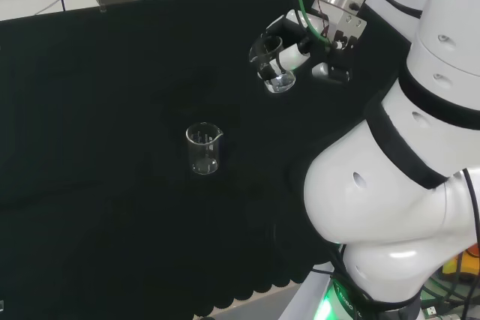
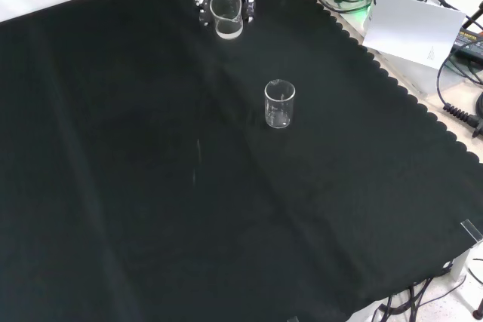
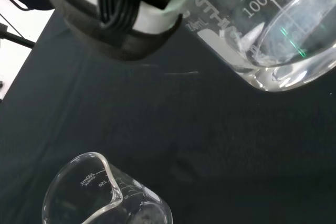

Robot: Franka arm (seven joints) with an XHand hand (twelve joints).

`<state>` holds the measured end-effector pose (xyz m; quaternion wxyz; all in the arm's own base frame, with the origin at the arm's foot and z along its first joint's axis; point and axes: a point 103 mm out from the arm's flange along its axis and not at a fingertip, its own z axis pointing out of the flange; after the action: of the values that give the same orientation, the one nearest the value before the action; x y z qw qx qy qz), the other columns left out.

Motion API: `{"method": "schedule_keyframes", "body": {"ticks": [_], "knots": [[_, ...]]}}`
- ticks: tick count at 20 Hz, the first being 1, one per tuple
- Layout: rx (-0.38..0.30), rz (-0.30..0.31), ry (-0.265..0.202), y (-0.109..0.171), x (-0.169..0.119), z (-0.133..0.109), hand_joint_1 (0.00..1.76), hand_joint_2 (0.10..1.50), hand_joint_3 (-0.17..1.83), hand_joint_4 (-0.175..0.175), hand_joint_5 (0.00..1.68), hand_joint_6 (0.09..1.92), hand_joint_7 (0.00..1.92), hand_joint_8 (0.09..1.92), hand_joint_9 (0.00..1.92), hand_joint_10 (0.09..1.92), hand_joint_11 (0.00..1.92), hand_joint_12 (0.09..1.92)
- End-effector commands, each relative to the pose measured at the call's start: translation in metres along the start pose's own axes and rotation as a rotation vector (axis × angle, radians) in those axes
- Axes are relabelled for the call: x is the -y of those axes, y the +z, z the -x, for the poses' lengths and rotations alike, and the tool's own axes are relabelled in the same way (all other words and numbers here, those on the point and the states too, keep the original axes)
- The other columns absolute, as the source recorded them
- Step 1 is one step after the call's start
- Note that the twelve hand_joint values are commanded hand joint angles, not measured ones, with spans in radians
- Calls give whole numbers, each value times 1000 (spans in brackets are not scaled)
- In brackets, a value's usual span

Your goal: Pour the water from the handheld beaker into the one on the table.

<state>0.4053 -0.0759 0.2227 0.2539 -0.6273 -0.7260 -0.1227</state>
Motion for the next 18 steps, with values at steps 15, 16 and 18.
{"method": "schedule_keyframes", "body": {"ticks": [15,16,18], "knots": [[130,-10,5,64,42,-96,1314,1018,-175,-99,1345,327,1630,87,1477,703,1304,857],[130,-17,3,65,42,-94,1314,1018,-175,-100,1344,328,1630,87,1477,704,1303,857],[138,-26,-8,66,41,-91,1314,1018,-175,-100,1343,331,1630,87,1476,705,1303,858]]}}
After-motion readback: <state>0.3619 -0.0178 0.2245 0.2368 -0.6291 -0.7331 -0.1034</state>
